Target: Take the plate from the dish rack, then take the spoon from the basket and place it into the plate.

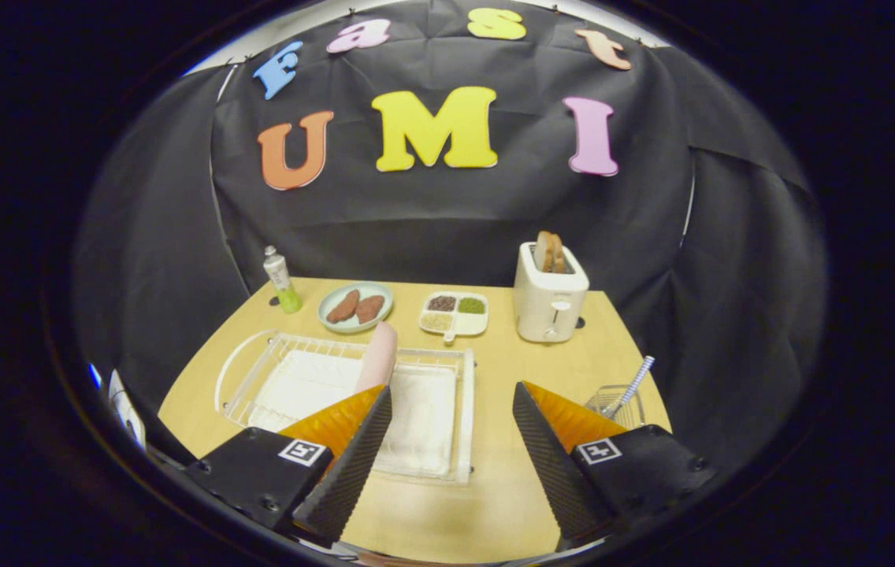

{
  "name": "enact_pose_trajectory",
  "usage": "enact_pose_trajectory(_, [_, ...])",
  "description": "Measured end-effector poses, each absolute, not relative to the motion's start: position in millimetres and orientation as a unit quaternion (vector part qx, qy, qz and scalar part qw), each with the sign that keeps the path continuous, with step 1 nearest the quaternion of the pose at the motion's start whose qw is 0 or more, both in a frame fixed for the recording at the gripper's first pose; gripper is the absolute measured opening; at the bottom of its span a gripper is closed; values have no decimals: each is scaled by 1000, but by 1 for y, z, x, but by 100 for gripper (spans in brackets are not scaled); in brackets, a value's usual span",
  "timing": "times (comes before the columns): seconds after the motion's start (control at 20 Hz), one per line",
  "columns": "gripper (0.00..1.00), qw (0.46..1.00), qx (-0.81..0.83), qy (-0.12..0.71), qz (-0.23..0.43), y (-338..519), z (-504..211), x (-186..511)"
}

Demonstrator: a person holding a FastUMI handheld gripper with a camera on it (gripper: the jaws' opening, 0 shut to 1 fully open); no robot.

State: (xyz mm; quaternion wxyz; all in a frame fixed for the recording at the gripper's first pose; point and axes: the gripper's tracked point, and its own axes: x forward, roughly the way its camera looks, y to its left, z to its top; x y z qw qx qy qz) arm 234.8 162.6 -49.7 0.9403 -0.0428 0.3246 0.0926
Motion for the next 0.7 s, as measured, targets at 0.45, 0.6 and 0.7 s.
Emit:
enact_pose_trajectory(0.45, [69, 856, -103, 504, 54, 228, -88, 291])
enact_pose_trajectory(0.6, [57, 839, -150, 524, 6, 225, -96, 304])
enact_pose_trajectory(0.7, [39, 827, -179, 533, -23, 223, -96, 308])
